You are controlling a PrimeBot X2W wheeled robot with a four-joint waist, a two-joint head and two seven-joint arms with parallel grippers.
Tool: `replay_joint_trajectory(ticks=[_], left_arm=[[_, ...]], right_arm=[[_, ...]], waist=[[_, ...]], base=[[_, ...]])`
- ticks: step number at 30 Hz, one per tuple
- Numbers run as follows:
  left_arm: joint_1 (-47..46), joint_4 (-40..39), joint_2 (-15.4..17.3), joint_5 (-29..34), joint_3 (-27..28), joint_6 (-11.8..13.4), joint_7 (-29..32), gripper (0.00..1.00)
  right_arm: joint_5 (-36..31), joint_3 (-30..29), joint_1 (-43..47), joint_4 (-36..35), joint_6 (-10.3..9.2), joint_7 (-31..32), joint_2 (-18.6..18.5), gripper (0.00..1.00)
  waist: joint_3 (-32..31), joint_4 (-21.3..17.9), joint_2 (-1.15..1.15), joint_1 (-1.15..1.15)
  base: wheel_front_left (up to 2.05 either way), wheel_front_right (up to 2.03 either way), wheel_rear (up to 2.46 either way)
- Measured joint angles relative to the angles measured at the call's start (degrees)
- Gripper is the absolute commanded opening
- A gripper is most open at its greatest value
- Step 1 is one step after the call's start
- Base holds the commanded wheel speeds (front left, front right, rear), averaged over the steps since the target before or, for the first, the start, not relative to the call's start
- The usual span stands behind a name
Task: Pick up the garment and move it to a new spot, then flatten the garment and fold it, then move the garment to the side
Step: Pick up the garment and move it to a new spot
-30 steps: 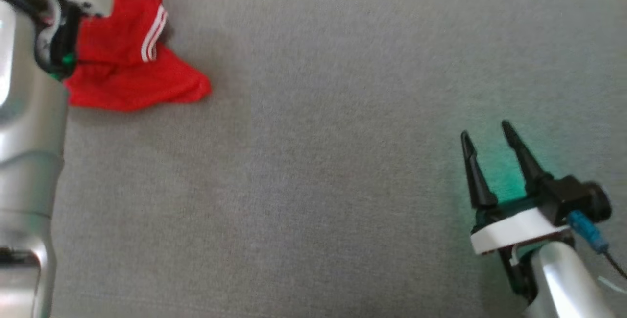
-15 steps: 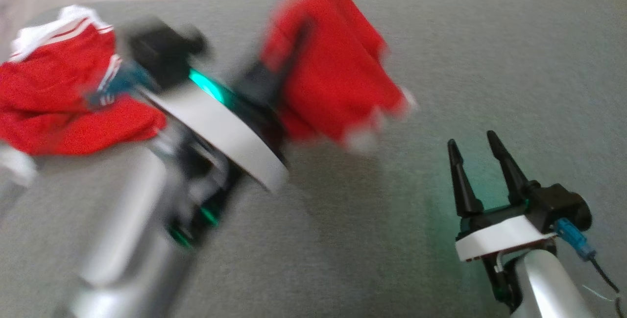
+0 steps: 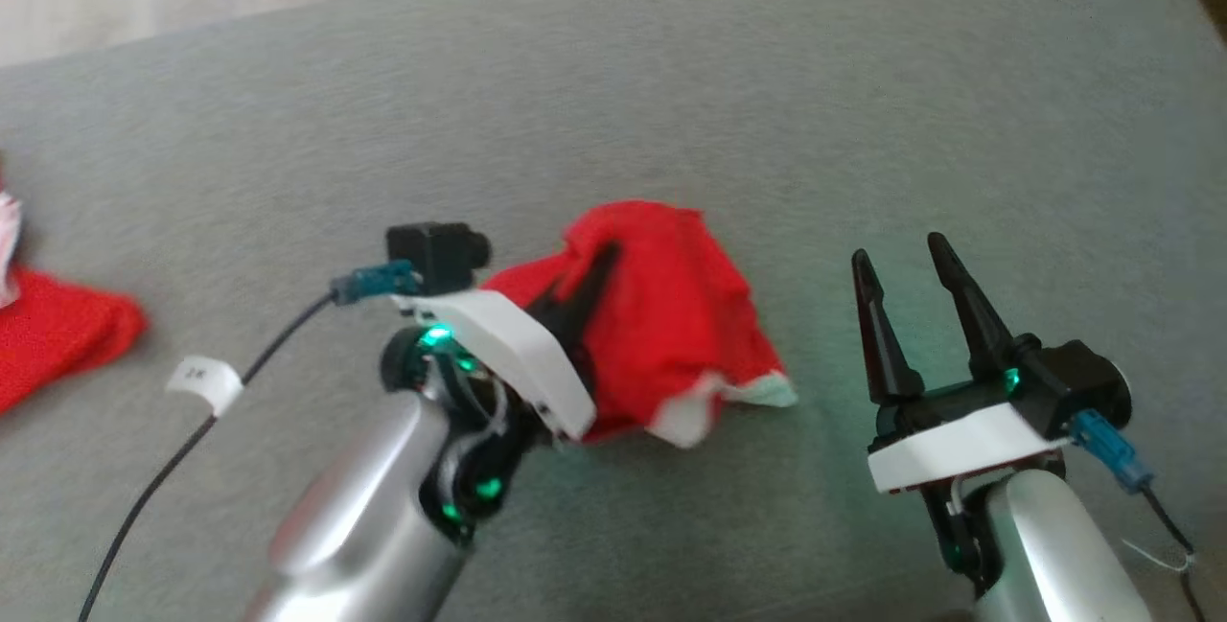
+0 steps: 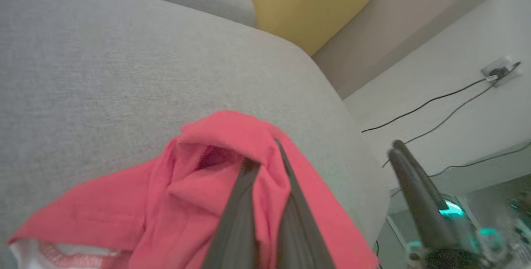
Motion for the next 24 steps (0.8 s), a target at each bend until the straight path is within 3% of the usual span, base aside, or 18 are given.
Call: replay_joint_trajectory(ticks=[4, 5, 6, 7, 8, 17, 24], left_arm=[[-4.2, 10.6, -1.9, 0.0, 2.8, 1.6, -4.1, 0.00], [-5.8, 13.3, -2.4, 0.4, 3.4, 2.2, -5.7, 0.04], [-7.4, 15.7, -2.7, 0.7, 4.0, 2.6, -7.2, 0.41], [-8.8, 18.0, -2.9, 1.2, 4.5, 2.8, -8.8, 0.92], [-10.2, 20.0, -3.1, 2.0, 4.8, 2.8, -11.0, 1.00], [-14.4, 30.9, -3.6, 8.1, 4.9, 2.0, -26.1, 1.00], [-10.3, 27.9, -1.9, 15.0, 2.1, 1.5, -34.1, 1.00]], right_arm=[[0.9, 0.9, -0.2, 0.1, 0.00, 0.0, 0.0, 1.00], [1.3, 1.2, -0.2, 0.1, 0.00, 0.0, 0.1, 1.00], [1.5, 1.4, -0.2, 0.1, 0.00, 0.0, 0.1, 1.00], [1.5, 1.6, -0.2, 0.1, -0.01, 0.0, 0.1, 1.00], [1.5, 1.8, -0.2, 0.1, 0.00, 0.0, 0.1, 1.00], [1.3, 0.8, 0.0, 0.1, 0.00, 0.0, 0.2, 1.00], [-0.7, -1.9, 2.3, -0.1, 0.00, 0.0, 0.3, 1.00]], waist=[[0.3, -3.3, 0.00, 0.00], [0.4, -4.0, 0.00, 0.00], [0.5, -4.6, 0.00, 0.00], [0.6, -5.2, 0.00, 0.00], [0.6, -5.7, 0.00, 0.00], [-0.2, -5.0, 0.00, 0.00], [-2.3, -1.8, 0.00, 0.00]], base=[[0.00, 0.00, 0.00], [0.00, 0.00, 0.00], [0.00, 0.00, 0.00], [0.00, 0.00, 0.00], [0.00, 0.00, 0.00], [0.00, 0.00, 0.00], [0.00, 0.00, 0.00]])
